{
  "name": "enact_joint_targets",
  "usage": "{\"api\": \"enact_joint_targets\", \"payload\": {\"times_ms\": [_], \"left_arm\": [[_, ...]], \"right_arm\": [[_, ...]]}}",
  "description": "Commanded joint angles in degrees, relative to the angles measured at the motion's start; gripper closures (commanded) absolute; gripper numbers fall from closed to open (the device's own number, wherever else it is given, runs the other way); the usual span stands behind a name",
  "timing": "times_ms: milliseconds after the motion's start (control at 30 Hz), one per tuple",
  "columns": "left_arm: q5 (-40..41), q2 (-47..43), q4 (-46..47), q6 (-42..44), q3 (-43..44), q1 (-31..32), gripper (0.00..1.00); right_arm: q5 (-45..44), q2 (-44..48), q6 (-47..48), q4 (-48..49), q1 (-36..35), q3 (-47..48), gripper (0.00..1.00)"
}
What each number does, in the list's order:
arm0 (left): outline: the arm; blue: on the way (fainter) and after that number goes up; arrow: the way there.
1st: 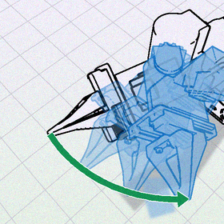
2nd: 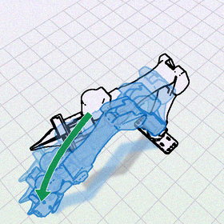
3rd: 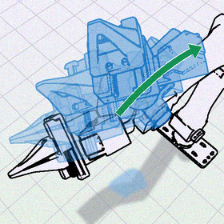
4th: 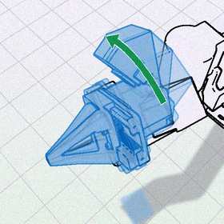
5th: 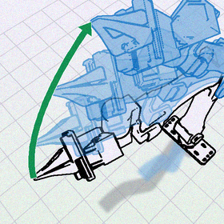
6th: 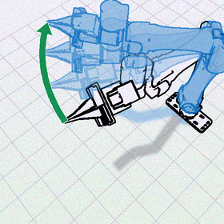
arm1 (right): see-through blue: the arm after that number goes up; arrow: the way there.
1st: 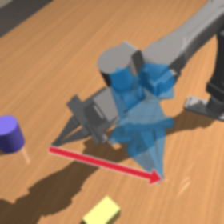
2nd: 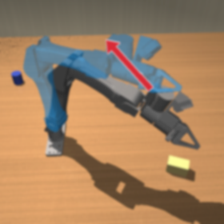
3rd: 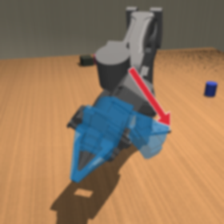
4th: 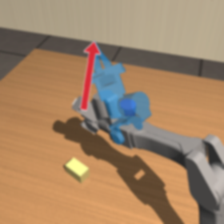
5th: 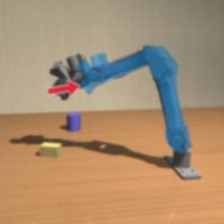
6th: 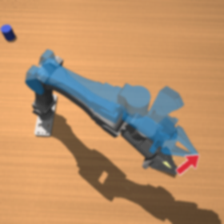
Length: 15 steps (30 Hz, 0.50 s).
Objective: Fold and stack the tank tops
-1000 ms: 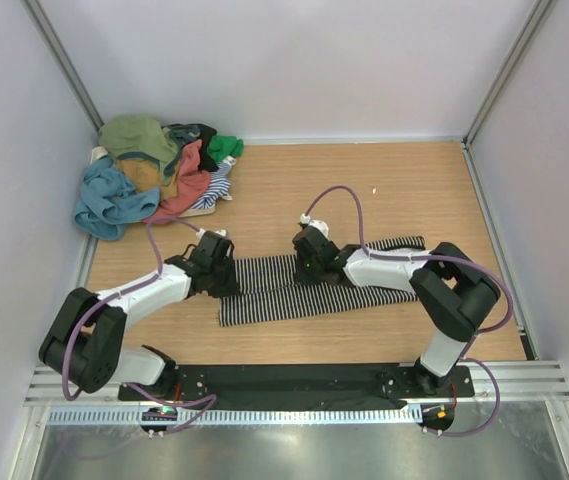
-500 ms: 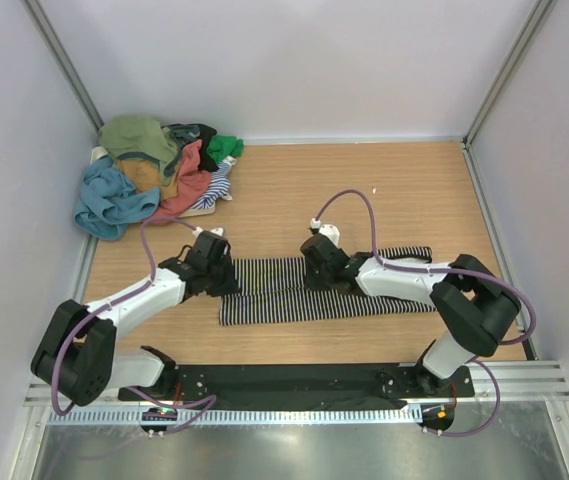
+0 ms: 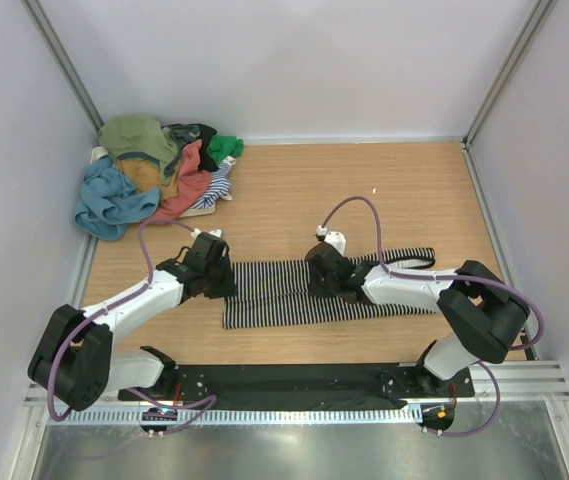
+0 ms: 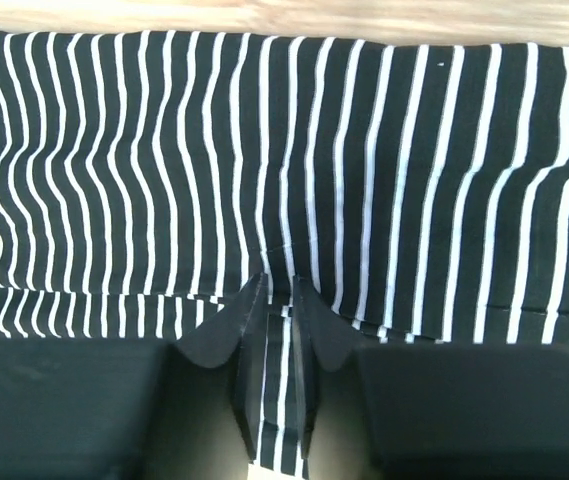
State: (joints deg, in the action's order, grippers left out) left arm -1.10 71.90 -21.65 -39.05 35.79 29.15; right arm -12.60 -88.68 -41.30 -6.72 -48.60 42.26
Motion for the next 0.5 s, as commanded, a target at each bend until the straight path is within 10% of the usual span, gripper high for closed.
{"api": "enact_joint_targets", "payload": {"times_ms": [0, 200, 467], "left_arm": [[0.58, -1.32, -1.64, -0.42, 1.47, 0.12, 0.79], [5.75, -3.69, -3.13, 0.29, 3.32, 0.12, 0.43], [7.43, 4.55, -1.03, 1.52, 8.77, -0.23, 0.41]], "right_arm": [[-3.74, 3.86, -0.45, -3.91, -0.44, -0.78, 0.74], [-15.66, 14.23, -5.36, -14.71, -0.44, -0.78, 0.42], [-27.74, 28.19, -32.77, -36.07, -0.36, -2.35, 0.21]]}}
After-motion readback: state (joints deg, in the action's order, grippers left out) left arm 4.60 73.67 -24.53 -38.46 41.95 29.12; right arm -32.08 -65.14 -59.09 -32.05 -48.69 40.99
